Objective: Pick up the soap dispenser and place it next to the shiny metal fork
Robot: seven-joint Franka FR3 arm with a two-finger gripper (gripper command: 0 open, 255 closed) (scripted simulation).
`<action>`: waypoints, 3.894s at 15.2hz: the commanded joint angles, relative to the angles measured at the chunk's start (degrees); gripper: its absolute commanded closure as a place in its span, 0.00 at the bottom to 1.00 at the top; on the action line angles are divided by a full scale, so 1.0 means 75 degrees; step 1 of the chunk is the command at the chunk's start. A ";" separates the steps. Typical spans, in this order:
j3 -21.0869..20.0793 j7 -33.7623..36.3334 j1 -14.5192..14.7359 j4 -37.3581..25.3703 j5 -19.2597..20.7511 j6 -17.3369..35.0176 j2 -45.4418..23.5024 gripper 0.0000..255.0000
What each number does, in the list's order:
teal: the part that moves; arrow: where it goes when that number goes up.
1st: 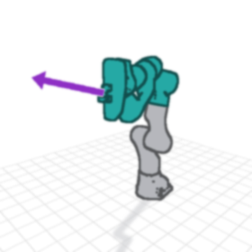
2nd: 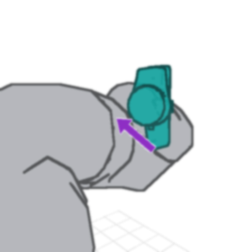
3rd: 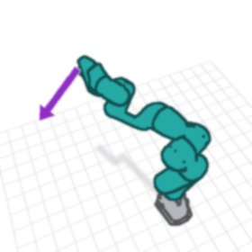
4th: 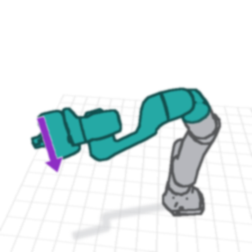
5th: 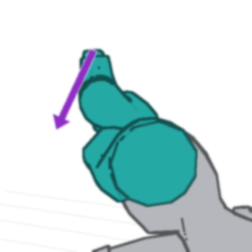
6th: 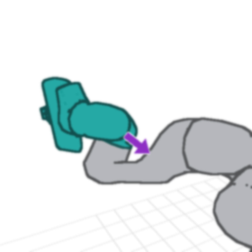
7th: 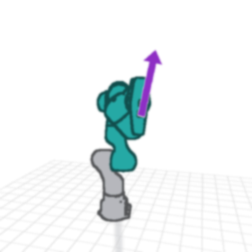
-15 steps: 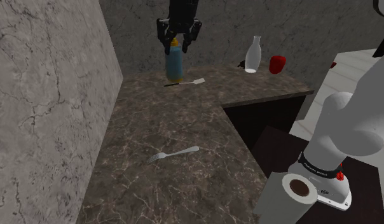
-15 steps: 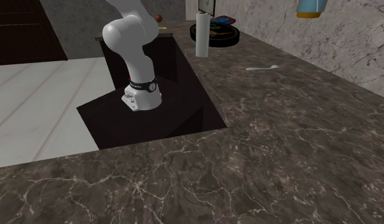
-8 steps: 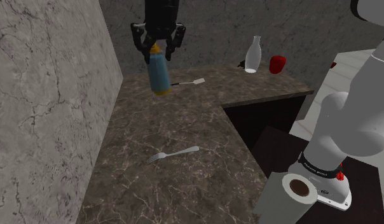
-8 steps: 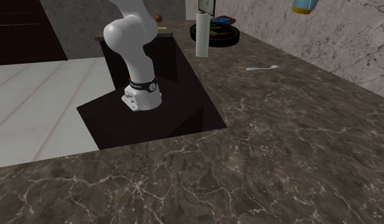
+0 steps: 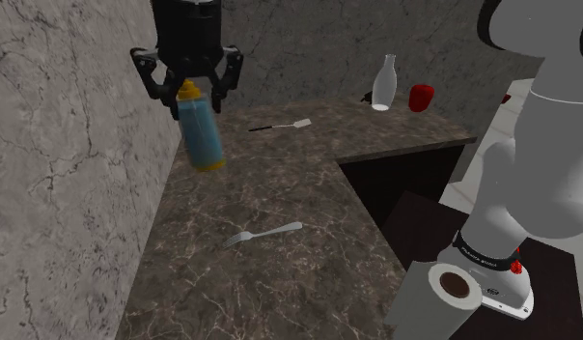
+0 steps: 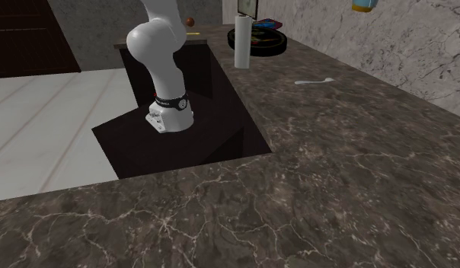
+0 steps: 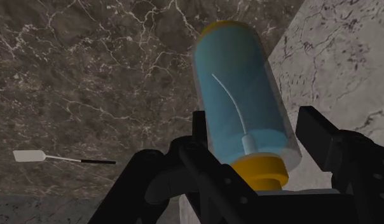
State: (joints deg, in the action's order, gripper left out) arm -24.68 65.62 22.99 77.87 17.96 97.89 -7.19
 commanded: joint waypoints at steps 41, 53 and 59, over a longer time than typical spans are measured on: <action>-0.0319 0.2335 0.1152 0.0753 0.1422 0.1870 -0.1914 1.00; -0.0205 0.2779 0.1102 0.1688 0.1709 0.2905 -0.2104 1.00; -0.0188 0.2832 0.1104 0.1771 0.1751 0.3011 -0.2139 1.00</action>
State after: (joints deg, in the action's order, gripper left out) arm -26.09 86.84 31.27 91.12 31.08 120.43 -23.26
